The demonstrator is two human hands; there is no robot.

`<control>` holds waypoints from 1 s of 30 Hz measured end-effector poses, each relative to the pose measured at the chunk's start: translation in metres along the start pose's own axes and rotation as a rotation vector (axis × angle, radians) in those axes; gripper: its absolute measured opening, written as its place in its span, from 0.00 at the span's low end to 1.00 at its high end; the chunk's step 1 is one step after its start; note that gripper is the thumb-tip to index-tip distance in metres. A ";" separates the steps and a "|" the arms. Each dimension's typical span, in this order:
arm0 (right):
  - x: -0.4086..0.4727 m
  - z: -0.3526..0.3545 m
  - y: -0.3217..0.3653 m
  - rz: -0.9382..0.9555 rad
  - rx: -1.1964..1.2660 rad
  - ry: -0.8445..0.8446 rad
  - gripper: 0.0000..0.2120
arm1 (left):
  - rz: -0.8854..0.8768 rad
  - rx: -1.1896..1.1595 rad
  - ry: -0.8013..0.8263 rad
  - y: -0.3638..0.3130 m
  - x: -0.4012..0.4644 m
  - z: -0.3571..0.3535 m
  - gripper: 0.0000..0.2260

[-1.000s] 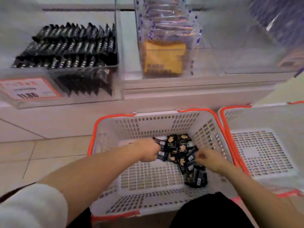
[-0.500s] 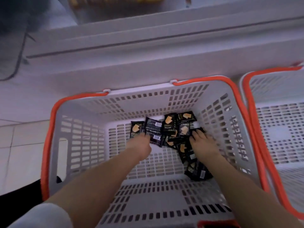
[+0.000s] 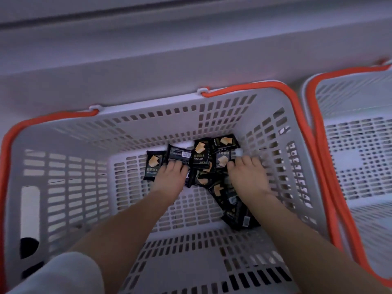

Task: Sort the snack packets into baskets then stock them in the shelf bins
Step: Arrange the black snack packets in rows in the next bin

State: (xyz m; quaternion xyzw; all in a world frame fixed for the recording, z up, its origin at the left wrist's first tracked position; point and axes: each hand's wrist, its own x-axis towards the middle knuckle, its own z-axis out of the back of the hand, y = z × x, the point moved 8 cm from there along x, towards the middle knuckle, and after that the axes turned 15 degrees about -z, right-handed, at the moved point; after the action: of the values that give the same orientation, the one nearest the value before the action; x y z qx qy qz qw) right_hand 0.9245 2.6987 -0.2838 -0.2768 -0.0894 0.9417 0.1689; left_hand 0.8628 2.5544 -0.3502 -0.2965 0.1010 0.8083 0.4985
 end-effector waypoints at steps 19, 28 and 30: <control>-0.108 0.112 -0.013 -0.102 2.438 0.616 0.15 | -0.007 -2.127 -0.626 -0.014 -0.121 0.152 0.19; -0.189 0.221 0.017 0.304 2.417 0.695 0.24 | -0.180 -1.938 -0.780 -0.016 -0.235 0.240 0.20; -0.202 0.233 0.023 0.295 2.355 0.683 0.22 | -0.209 -1.919 -0.779 -0.012 -0.260 0.252 0.19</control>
State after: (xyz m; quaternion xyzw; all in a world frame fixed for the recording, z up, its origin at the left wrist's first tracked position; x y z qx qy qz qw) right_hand 0.9492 2.5855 0.0032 -0.1953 0.8937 0.3376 0.2219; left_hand 0.8631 2.4814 0.0047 -0.2941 -0.7786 0.5414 0.1187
